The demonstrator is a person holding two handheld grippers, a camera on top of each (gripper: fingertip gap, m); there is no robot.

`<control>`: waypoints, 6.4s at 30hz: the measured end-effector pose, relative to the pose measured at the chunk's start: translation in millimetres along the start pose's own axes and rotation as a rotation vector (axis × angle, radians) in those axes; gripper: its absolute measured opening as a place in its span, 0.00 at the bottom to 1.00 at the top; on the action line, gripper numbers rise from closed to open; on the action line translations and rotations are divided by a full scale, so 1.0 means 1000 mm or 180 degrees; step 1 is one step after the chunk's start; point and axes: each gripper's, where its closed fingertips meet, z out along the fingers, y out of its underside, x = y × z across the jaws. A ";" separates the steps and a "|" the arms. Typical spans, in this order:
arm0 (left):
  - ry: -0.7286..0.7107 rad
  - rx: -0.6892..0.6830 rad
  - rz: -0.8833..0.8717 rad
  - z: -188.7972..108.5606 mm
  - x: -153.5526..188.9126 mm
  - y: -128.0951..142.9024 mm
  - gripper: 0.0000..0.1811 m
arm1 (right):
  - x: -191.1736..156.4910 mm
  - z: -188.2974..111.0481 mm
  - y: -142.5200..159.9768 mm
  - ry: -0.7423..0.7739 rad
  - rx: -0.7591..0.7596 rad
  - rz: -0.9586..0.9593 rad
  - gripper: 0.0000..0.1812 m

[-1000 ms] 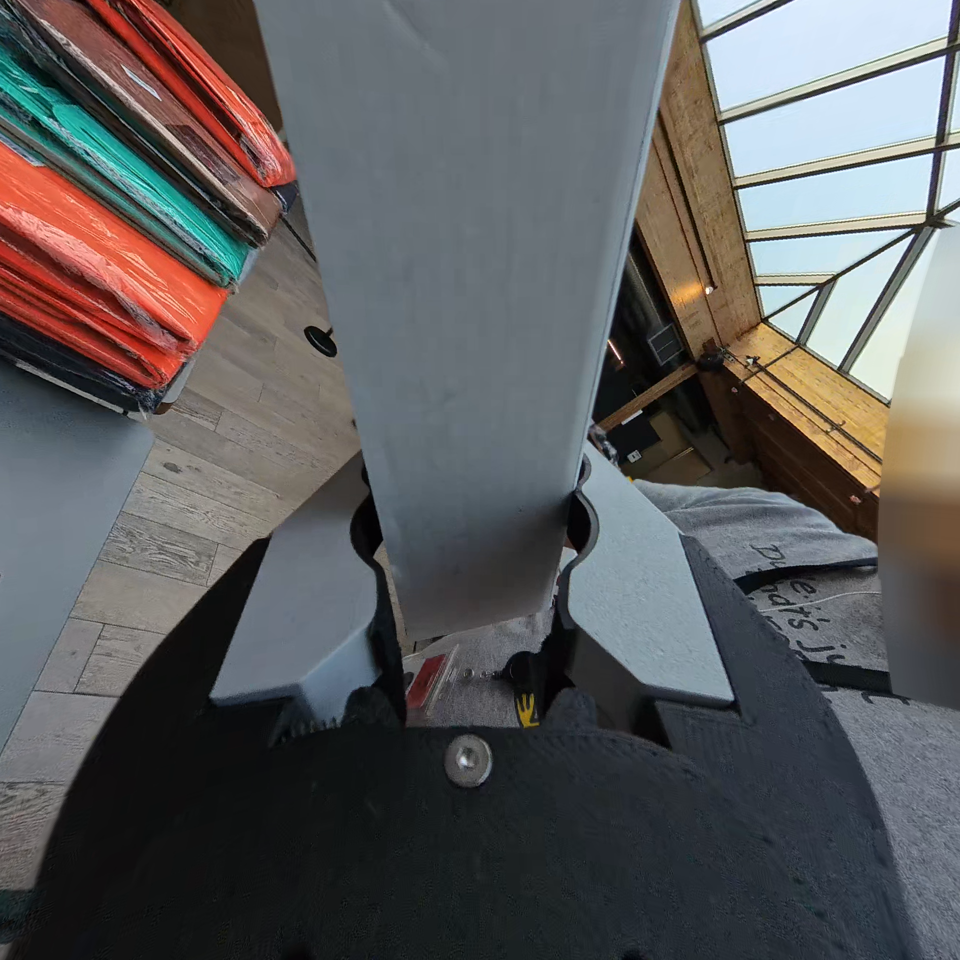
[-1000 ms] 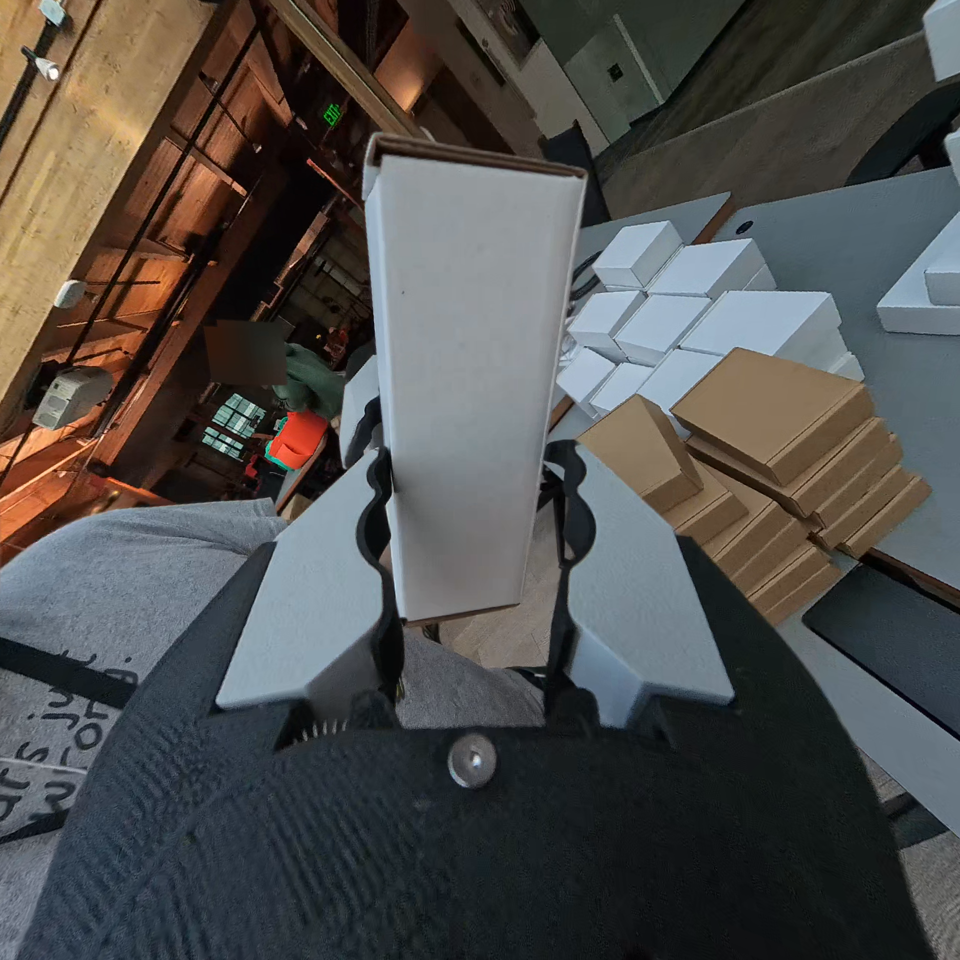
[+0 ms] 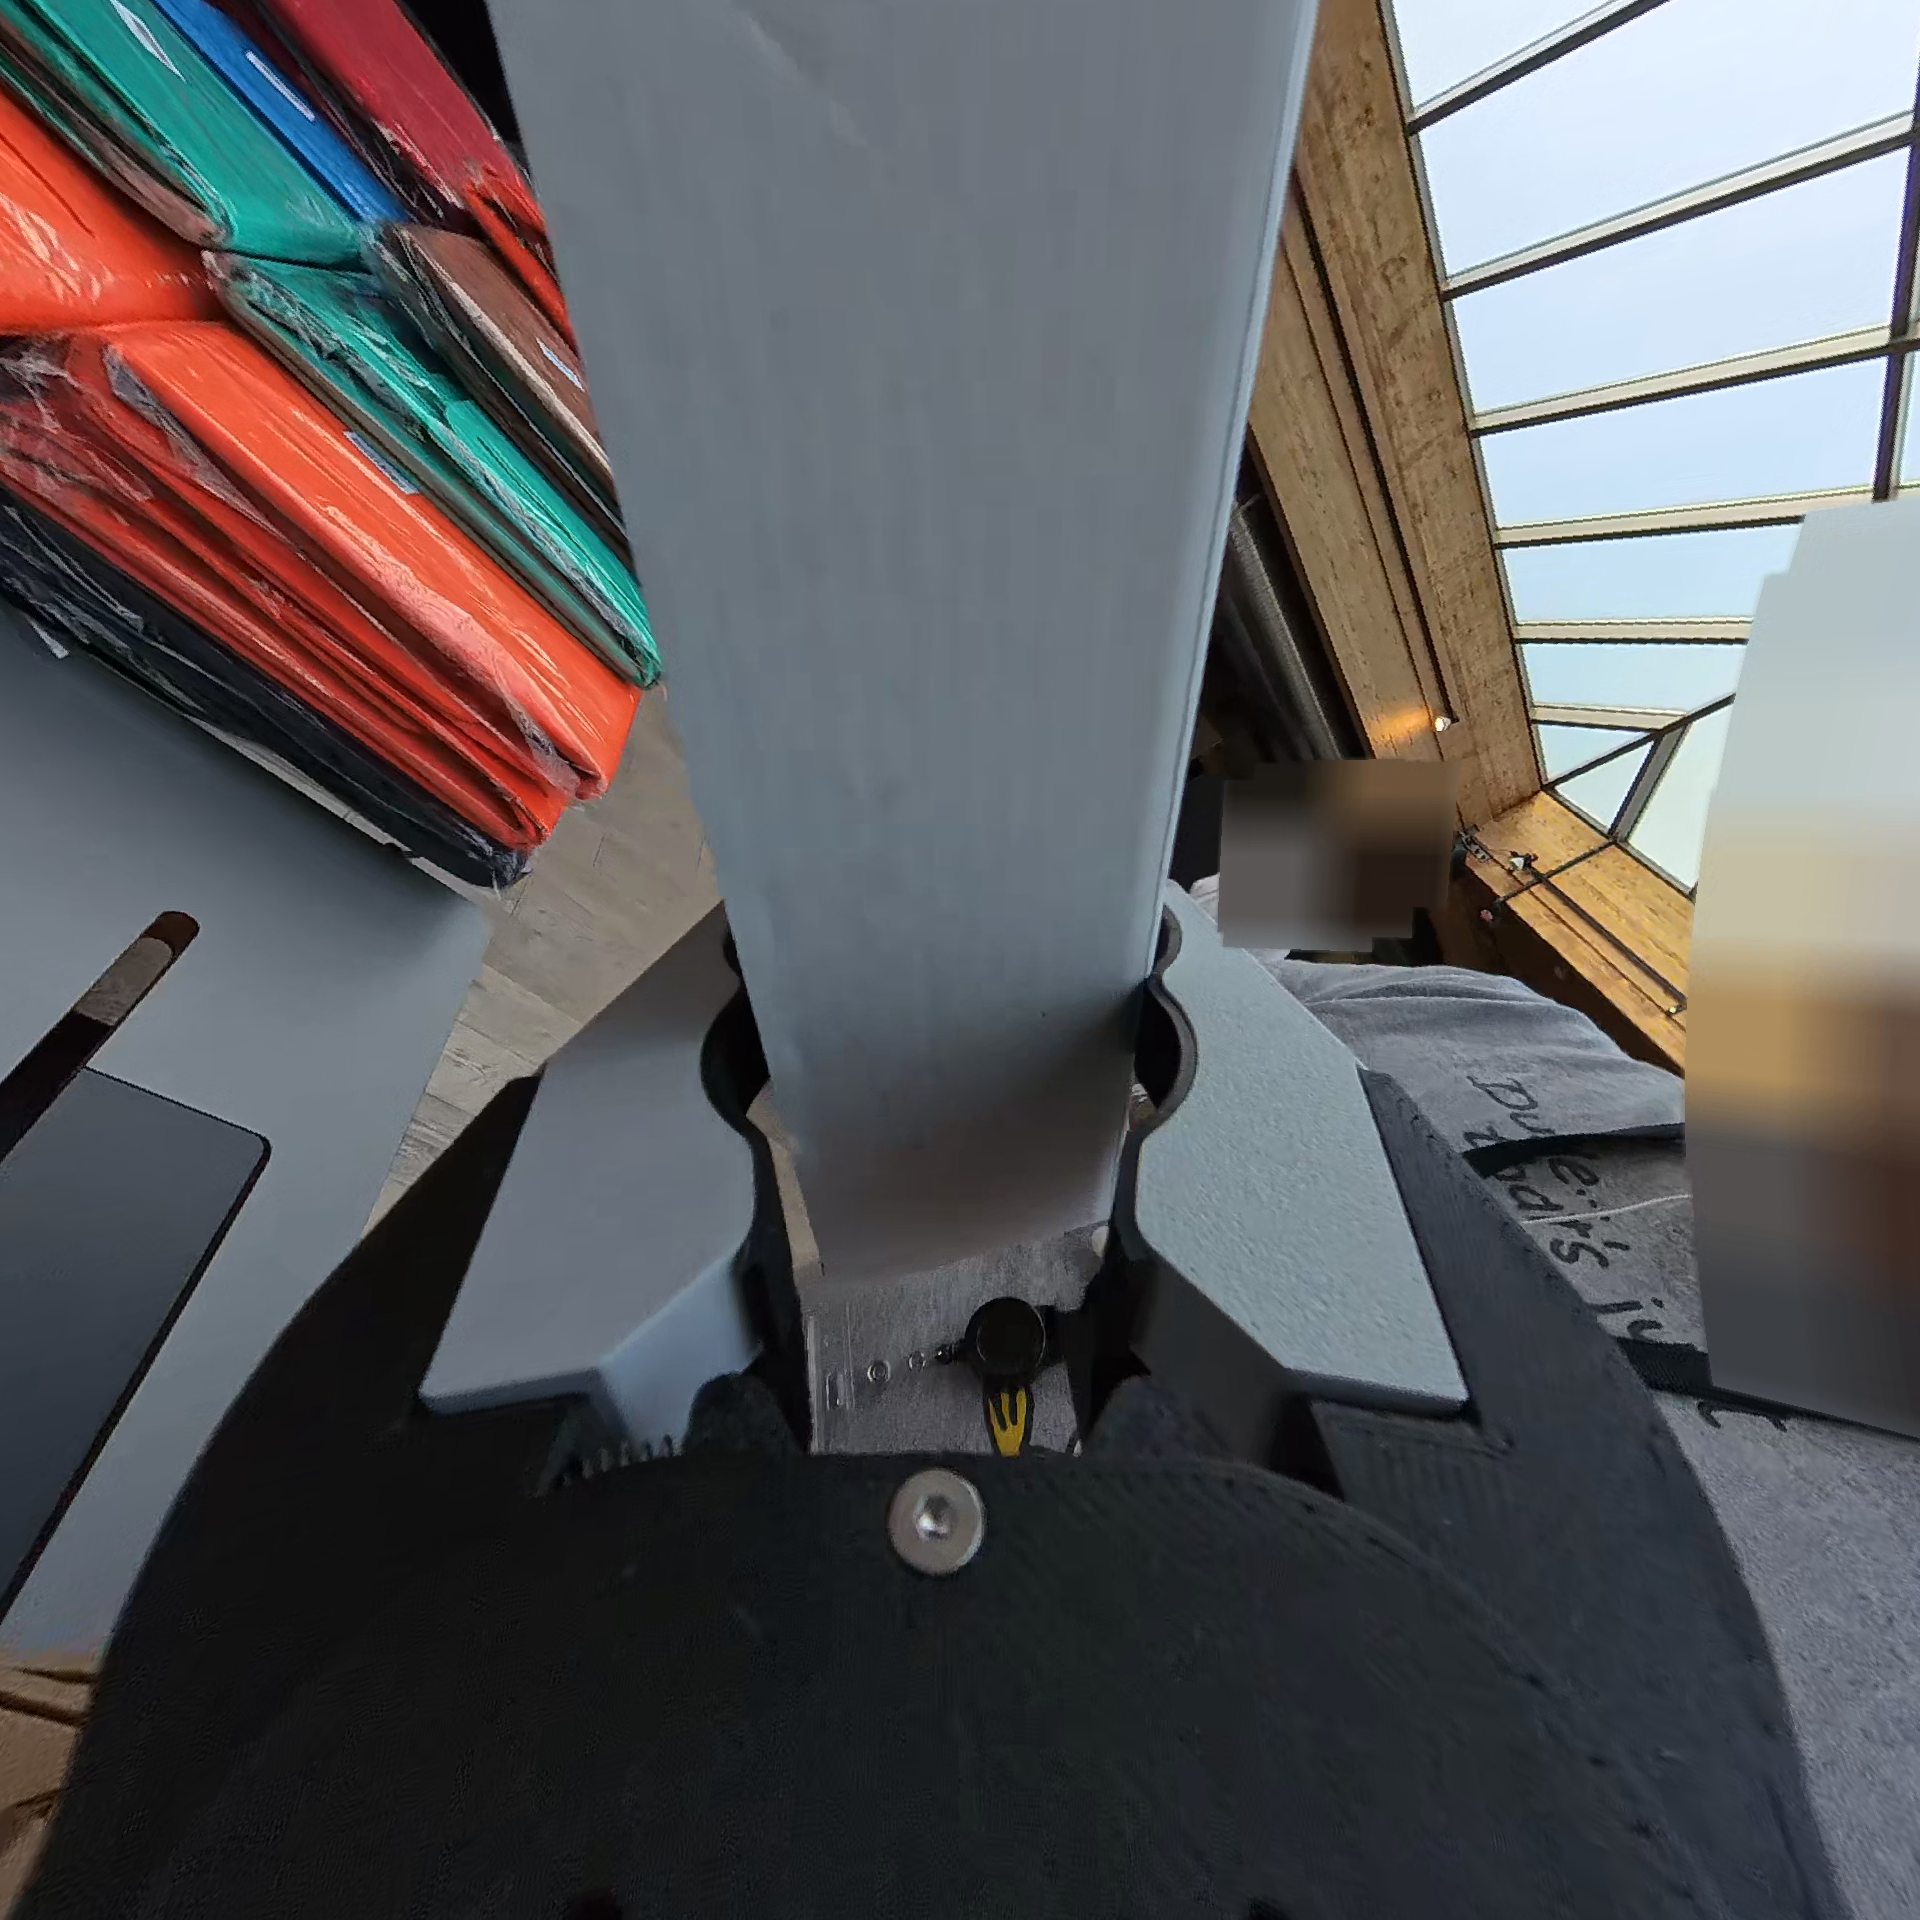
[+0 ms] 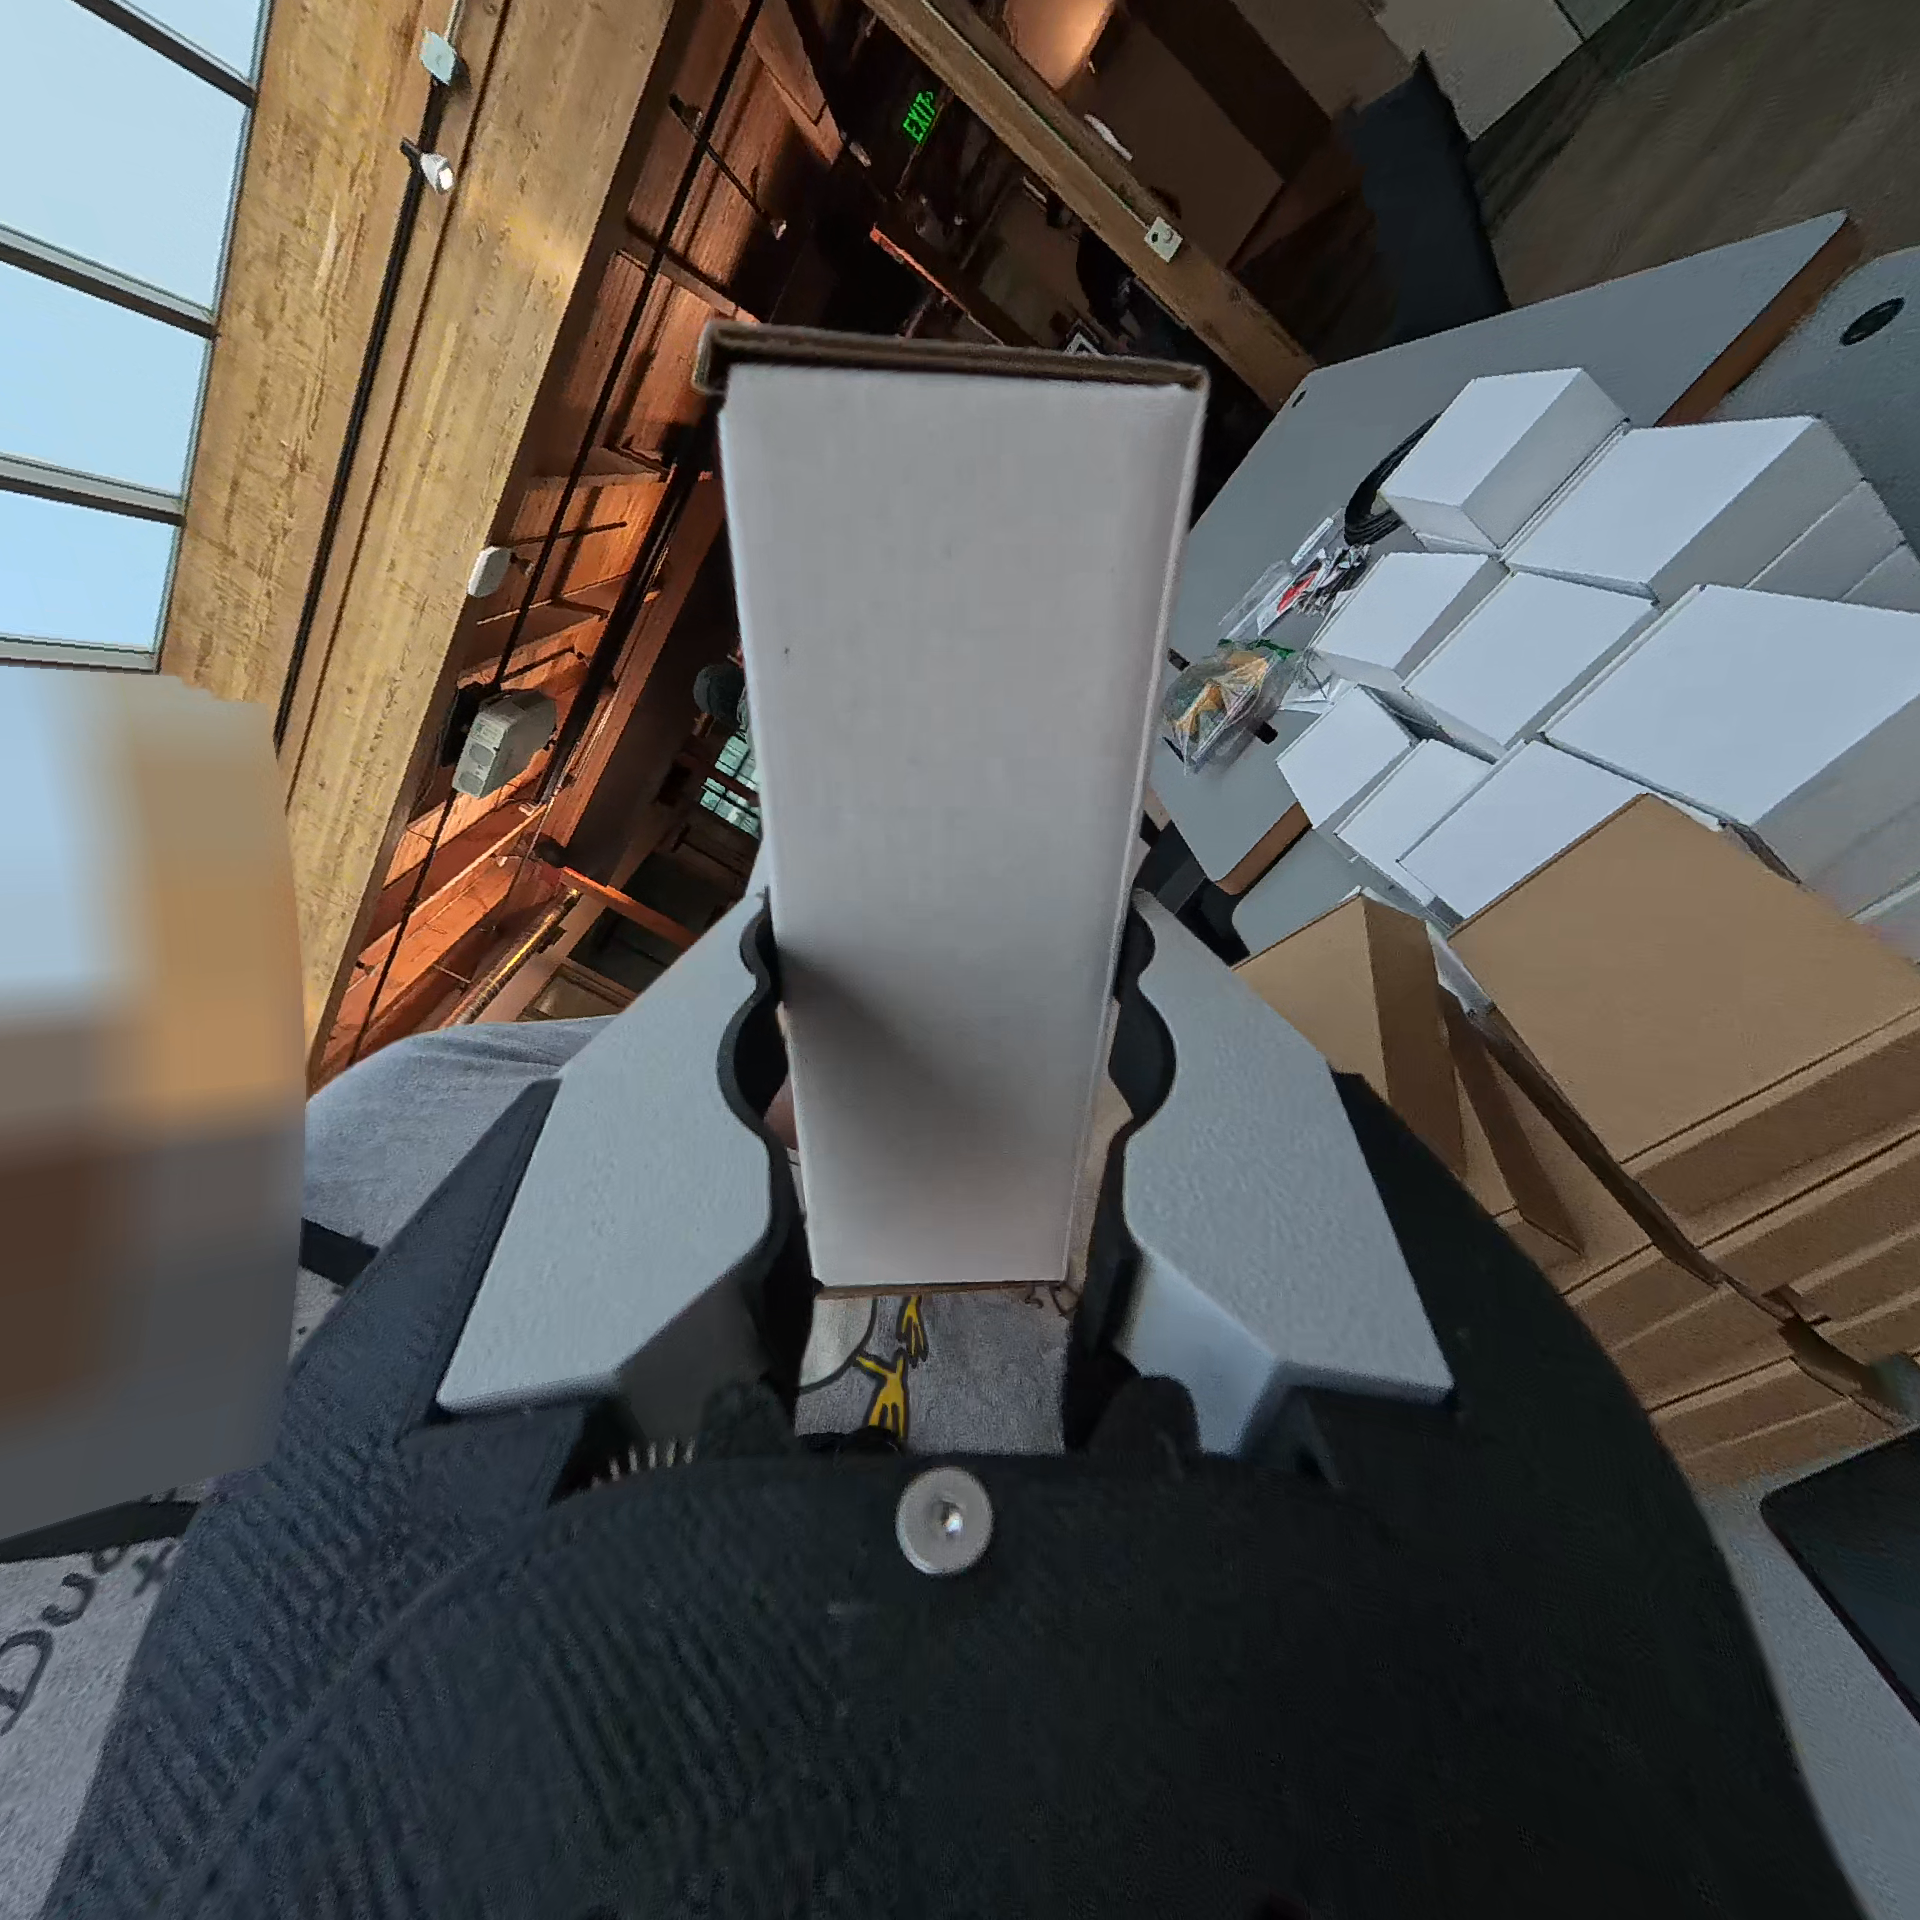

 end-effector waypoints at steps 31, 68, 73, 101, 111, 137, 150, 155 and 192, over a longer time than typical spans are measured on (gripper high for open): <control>-0.3380 0.0628 0.3243 -0.053 0.179 -0.473 0.00 | 0.028 -0.236 -0.216 -0.0053 0.0580 0.1121 0.34; -0.3876 -0.1158 0.1597 -0.054 0.058 -0.545 0.00 | 0.010 -0.213 -0.364 -0.0179 0.1138 0.1261 0.34; -0.3896 -0.1213 0.1637 -0.053 0.058 -0.542 0.00 | 0.015 -0.214 -0.385 -0.0131 0.1344 0.1325 0.34; -0.3796 -0.1210 0.1756 -0.051 0.057 -0.541 0.00 | 0.027 -0.149 -0.434 0.0446 0.1311 0.1649 0.34; -0.3759 -0.1191 0.1720 -0.050 0.058 -0.540 0.00 | 0.034 -0.140 -0.438 0.0370 0.1452 0.1757 0.34; -0.3709 -0.1160 0.1739 -0.049 0.054 -0.545 0.00 | 0.040 -0.128 -0.447 0.0317 0.1911 0.1830 0.34; -0.3674 -0.1190 0.1742 -0.045 0.054 -0.544 0.00 | 0.036 -0.131 -0.453 0.0850 0.1627 0.0932 0.44; -0.3681 -0.1189 0.1758 -0.044 0.053 -0.546 0.00 | 0.035 -0.140 -0.452 0.0941 0.1687 0.0897 0.43; -0.3629 -0.1131 0.1748 -0.045 0.053 -0.546 0.00 | 0.024 -0.130 -0.461 0.0823 0.2047 0.0522 0.43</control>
